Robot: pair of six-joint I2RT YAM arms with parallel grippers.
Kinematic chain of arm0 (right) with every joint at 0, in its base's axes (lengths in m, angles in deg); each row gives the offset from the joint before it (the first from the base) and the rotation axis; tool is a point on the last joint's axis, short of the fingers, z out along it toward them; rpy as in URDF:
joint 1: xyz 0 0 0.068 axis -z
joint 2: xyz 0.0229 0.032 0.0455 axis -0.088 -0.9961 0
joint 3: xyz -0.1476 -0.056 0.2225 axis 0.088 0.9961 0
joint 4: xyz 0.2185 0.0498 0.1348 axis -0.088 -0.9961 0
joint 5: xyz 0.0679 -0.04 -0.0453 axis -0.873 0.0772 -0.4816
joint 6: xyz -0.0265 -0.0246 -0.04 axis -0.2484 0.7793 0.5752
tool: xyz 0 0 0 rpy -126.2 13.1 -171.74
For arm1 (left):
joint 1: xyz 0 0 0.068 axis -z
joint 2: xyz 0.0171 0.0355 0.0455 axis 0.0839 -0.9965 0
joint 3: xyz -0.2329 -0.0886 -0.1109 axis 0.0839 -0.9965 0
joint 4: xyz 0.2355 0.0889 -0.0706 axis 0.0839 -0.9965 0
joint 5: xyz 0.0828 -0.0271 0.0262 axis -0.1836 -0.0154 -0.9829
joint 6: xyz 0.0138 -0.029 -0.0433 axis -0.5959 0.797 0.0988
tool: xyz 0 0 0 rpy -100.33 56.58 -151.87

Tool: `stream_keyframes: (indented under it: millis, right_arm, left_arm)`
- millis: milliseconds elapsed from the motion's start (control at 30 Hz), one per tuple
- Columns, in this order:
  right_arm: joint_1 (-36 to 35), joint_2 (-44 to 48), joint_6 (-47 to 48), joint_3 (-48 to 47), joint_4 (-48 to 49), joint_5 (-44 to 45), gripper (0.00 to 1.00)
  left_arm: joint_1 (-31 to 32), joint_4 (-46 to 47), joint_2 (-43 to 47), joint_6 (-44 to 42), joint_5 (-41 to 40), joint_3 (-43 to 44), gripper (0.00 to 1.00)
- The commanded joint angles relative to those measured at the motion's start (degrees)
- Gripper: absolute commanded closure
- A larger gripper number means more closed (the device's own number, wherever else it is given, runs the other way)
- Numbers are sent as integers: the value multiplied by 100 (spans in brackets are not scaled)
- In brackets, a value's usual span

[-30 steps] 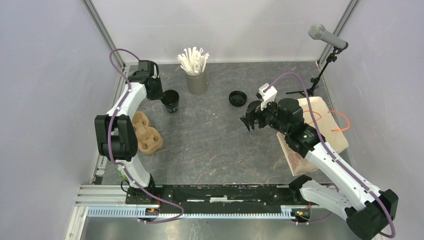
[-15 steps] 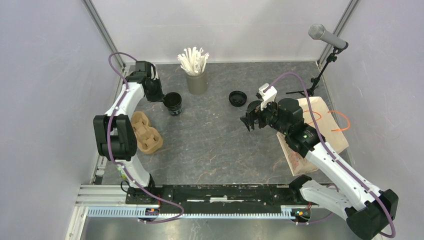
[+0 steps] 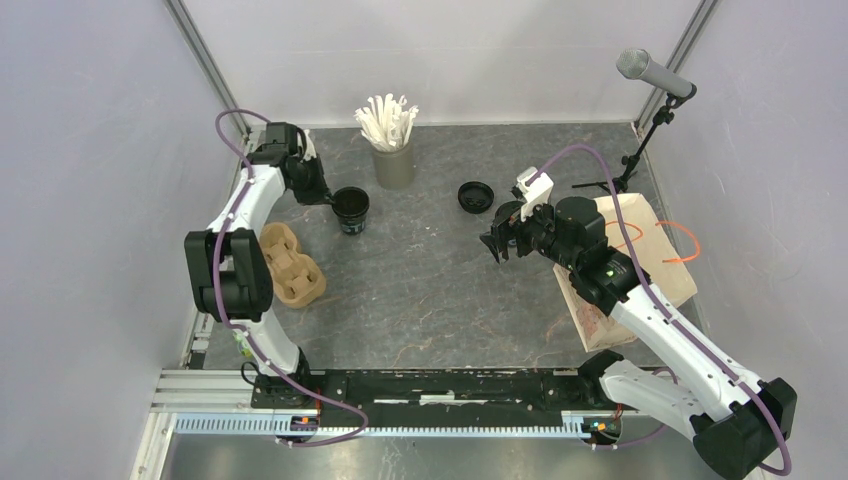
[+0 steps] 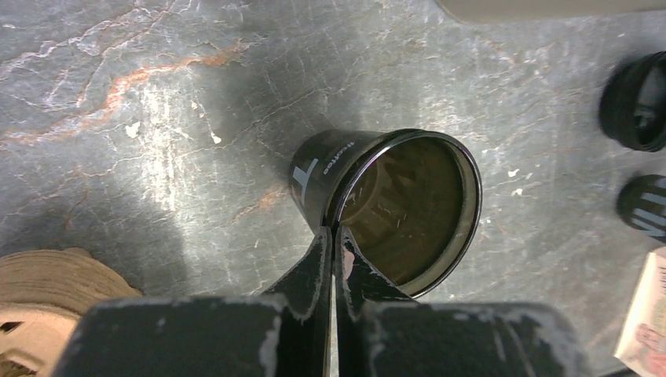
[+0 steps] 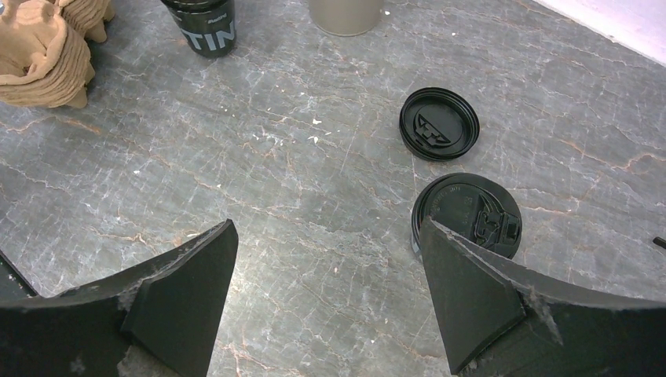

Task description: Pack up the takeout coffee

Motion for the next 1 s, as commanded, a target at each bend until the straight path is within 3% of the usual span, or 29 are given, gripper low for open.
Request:
stream_keyframes:
  millis: [0, 300, 667, 967]
  right_arm:
    - [-42, 55, 49, 15, 239, 66, 7]
    - [-60, 30, 53, 20, 249, 88, 7]
    - [-77, -32, 50, -7, 269, 123, 7]
    - [-78, -55, 32, -33, 269, 137, 7]
  left_arm:
    - [-281, 350, 273, 483, 879, -11, 98]
    - [-384, 358, 356, 497, 1003, -178, 98]
    - [-388, 139, 1146, 373, 398, 135, 98]
    - [-371, 119, 2017, 483, 941, -244, 97]
